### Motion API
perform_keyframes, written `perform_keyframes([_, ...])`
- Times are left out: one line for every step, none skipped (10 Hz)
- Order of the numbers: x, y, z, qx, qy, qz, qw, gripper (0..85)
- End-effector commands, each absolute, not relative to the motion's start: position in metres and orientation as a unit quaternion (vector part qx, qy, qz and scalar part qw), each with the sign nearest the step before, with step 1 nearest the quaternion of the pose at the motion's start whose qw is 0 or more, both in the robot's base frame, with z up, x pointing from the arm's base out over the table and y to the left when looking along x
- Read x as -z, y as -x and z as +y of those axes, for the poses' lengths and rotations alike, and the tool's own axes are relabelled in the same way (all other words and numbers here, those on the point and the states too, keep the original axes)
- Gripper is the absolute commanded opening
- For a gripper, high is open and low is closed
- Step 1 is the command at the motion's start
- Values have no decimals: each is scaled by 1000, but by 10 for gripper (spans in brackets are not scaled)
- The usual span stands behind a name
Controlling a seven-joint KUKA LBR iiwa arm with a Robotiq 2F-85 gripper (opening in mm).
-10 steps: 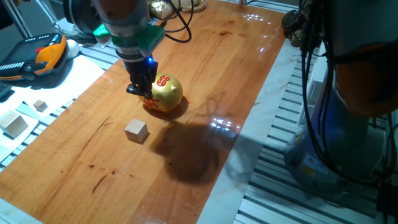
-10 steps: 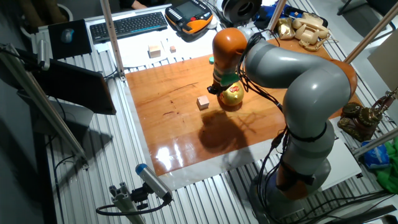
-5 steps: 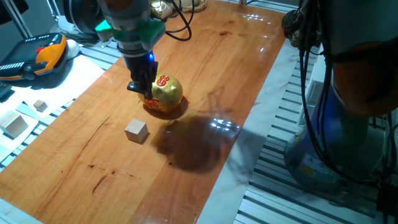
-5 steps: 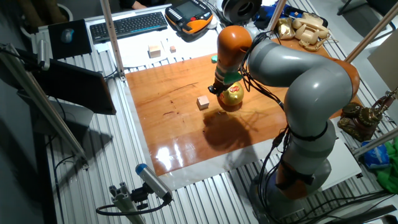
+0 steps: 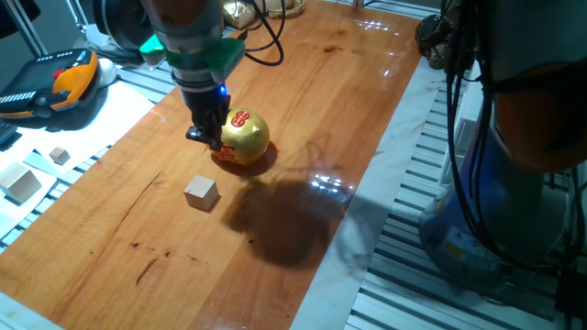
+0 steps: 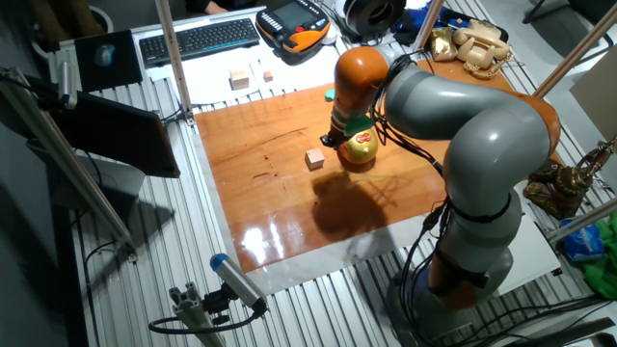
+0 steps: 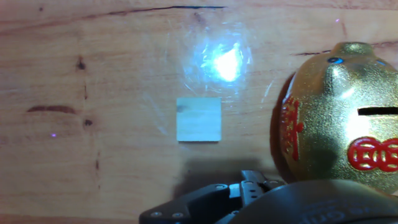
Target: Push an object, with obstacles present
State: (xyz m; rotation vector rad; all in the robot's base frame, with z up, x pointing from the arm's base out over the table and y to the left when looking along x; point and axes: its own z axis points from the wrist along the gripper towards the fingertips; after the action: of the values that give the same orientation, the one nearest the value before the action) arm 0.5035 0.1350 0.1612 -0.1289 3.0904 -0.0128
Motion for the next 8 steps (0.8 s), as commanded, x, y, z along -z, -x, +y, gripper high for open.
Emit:
perform_keyframes([-156,-504,146,8,36,999,24,0])
perform_keyframes([-151,-504,152,6,33,999,22,0])
perform_keyframes([-146,-506,156,4,32,999,20,0])
perform_keyframes([-140,-508,157,4,33,999,20,0])
perform_keyframes([-132,-510,156,2,37,999,20,0])
perform_keyframes([-124,-511,154,-2,37,999,23,0])
perform_keyframes([-118,-510,154,-5,37,999,23,0])
perform_keyframes([-112,-507,155,-5,35,999,23,0])
